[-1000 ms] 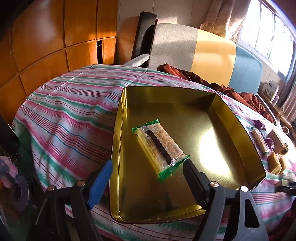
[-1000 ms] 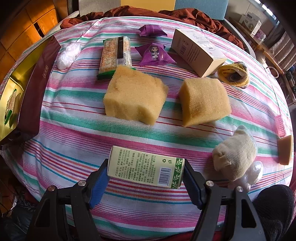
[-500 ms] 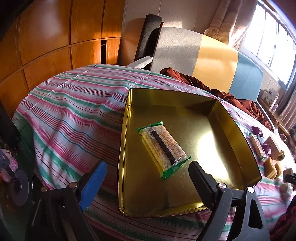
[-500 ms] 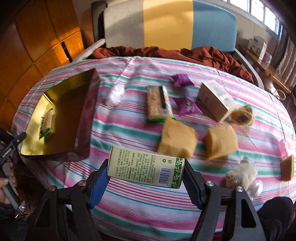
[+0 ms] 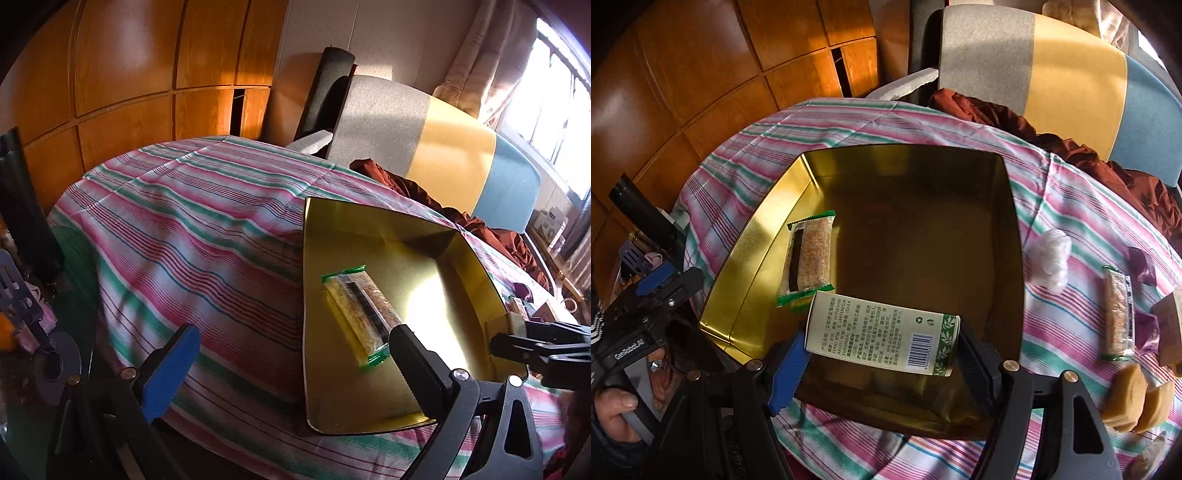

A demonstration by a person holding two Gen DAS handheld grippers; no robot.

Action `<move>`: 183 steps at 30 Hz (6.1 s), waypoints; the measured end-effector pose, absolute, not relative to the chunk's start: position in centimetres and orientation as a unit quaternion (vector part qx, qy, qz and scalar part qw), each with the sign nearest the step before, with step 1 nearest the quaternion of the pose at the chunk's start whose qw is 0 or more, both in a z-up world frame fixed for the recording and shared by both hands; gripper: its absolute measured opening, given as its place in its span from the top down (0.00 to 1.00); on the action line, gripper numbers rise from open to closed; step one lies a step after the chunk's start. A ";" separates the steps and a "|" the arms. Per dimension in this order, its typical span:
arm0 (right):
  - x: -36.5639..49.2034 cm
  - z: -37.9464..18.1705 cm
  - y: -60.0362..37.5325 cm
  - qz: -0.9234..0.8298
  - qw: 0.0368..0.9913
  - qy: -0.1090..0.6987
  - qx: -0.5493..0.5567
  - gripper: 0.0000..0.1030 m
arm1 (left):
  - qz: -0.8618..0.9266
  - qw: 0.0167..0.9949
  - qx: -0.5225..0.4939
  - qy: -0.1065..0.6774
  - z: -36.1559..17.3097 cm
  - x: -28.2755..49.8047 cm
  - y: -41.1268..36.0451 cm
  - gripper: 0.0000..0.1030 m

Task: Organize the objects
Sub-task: 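Lower the green-and-white juice carton into the gold tin and open the right tool, then reach the left tool to a yellow sponge and grasp it, then grasp the plastic-wrapped white ball with the right tool, then place the yellow sponge into the gold tin and open the left tool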

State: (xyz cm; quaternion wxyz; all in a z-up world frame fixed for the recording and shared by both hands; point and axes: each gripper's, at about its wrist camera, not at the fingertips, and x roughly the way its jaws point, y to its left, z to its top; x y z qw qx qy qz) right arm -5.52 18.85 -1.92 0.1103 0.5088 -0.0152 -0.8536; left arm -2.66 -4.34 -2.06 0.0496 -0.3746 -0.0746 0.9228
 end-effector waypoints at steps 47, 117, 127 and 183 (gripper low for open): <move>4.8 0.4 34.2 -0.898 -0.080 -0.093 0.422 0.03 | 0.929 0.134 -0.344 0.030 1.2 -0.5 3.6 0.00; 16.9 -0.7 56.5 -0.812 -0.229 -0.331 0.423 0.04 | 0.782 0.444 -0.412 0.144 -7.3 2.6 33.8 0.37; 14.8 -1.9 54.1 -0.750 -0.162 -0.023 0.641 0.10 | 0.783 0.456 -0.401 0.134 -7.6 2.5 33.1 0.36; 14.0 -4.1 62.3 -0.747 -0.197 -0.053 0.632 0.48 | 0.888 0.238 -0.393 0.009 0.6 -8.3 12.0 0.36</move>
